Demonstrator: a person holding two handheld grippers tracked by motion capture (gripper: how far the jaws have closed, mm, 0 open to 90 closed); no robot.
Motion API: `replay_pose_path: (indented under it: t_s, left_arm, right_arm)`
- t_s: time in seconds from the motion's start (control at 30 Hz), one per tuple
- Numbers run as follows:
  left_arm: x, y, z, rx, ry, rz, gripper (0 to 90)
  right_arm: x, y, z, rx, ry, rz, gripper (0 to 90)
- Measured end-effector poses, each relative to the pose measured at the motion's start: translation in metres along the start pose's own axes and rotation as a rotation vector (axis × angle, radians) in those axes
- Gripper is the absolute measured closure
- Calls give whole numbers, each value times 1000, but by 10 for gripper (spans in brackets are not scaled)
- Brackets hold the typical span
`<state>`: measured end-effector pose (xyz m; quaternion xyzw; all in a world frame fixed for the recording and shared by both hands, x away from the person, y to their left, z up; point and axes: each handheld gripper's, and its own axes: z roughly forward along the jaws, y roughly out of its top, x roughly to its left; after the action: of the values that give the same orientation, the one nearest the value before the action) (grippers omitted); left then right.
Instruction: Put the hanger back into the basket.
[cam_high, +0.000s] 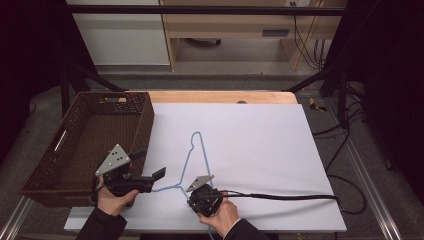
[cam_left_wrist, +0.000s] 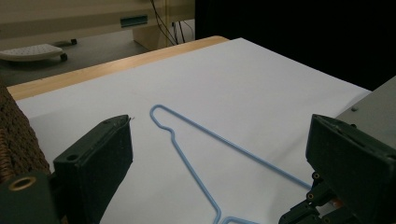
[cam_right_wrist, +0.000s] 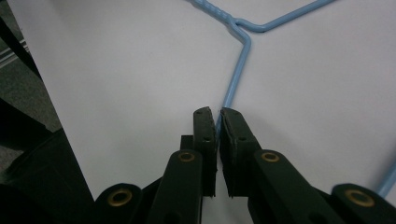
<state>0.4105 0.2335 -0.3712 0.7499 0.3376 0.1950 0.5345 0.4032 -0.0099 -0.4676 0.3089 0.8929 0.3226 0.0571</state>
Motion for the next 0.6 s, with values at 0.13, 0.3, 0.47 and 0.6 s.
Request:
replay_pose_path:
  t_s: [0.13, 0.3, 0.47, 0.6]
  left_arm:
    - [0, 0, 0, 0, 0, 0, 70]
    - [0, 0, 0, -2, 0, 0, 70]
    - [0, 0, 0, -1, -1, 0, 71]
    - [0, 0, 0, 1, -1, -2, 72]
  right_arm:
    - [-1, 0, -2, 11, -8, -20, 858]
    - [-2, -1, -5, 31, -30, -29, 858]
    - [-2, -2, -3, -13, -43, -28, 784]
    - [-1, -3, 1, -26, -55, -10, 776]
